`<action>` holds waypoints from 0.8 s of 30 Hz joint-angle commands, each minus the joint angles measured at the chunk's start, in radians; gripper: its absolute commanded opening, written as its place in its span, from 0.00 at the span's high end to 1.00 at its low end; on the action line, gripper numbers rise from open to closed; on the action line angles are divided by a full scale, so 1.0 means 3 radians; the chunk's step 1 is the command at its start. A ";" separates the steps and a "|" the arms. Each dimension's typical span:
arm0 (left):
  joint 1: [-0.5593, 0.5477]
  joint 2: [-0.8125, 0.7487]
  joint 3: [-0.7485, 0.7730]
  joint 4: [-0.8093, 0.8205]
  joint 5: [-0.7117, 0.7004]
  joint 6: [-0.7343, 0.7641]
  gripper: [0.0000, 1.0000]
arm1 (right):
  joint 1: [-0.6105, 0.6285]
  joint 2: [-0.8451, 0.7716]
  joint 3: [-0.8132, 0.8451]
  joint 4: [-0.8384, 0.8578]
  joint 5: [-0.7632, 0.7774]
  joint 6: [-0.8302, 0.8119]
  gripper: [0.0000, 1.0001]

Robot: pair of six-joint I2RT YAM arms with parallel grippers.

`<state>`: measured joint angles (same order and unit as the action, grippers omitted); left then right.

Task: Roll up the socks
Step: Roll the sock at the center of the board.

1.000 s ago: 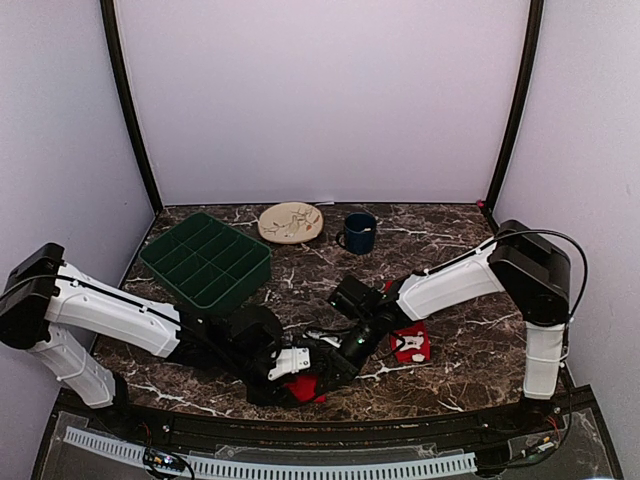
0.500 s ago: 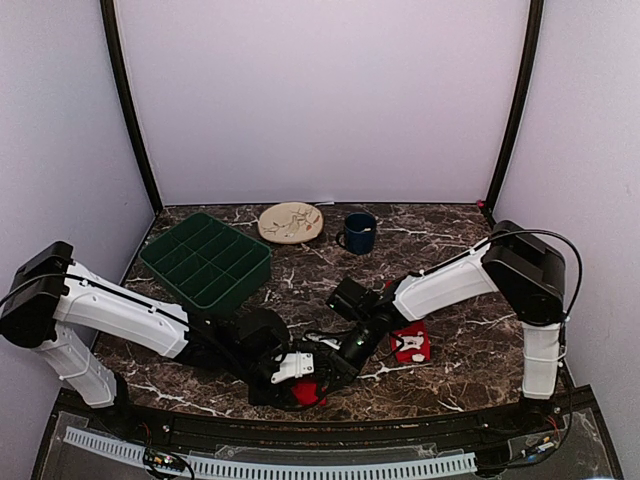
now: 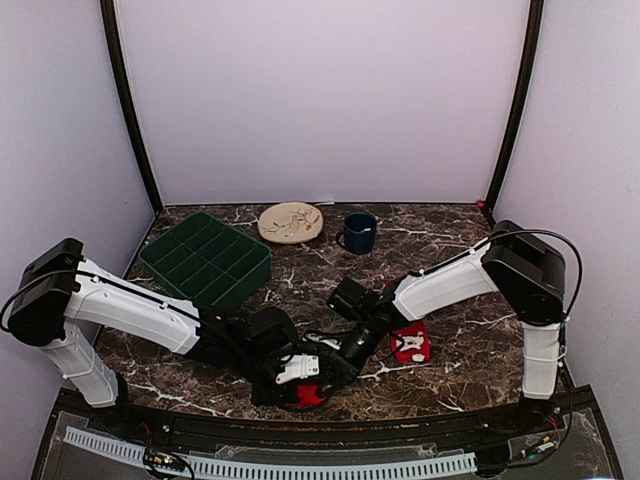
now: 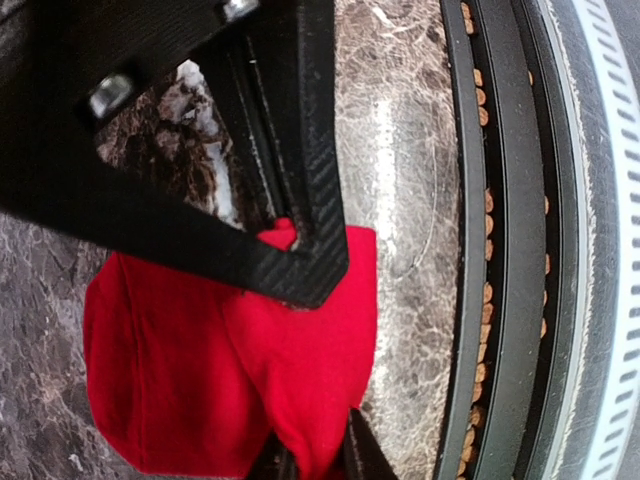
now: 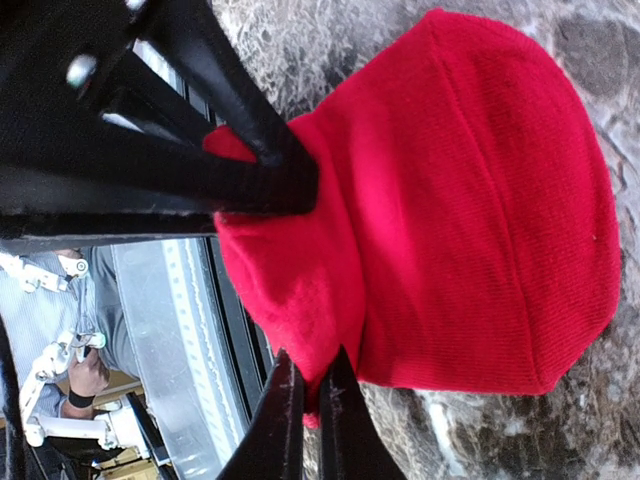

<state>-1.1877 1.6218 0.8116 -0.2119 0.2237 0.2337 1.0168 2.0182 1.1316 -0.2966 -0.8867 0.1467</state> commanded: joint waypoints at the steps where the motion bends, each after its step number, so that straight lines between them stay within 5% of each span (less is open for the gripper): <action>1: -0.0011 0.0084 0.0113 -0.0240 0.0093 0.0030 0.89 | -0.0014 0.0053 0.0140 -0.0011 -0.0053 -0.0044 0.99; 8: 0.0079 0.0042 0.0051 -0.0128 0.0137 -0.0083 0.93 | -0.0098 -0.0041 -0.0112 0.0281 0.0011 0.0173 0.74; 24: 0.0397 0.0716 0.0812 0.0067 0.0412 0.0630 0.94 | -0.0434 -0.0528 -0.0827 0.1001 0.0374 0.0737 0.67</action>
<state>-1.0904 1.8000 1.0042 -0.2028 0.3187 0.3397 0.9100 1.9156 0.9375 -0.0822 -0.8551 0.3077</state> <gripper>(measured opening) 0.075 0.320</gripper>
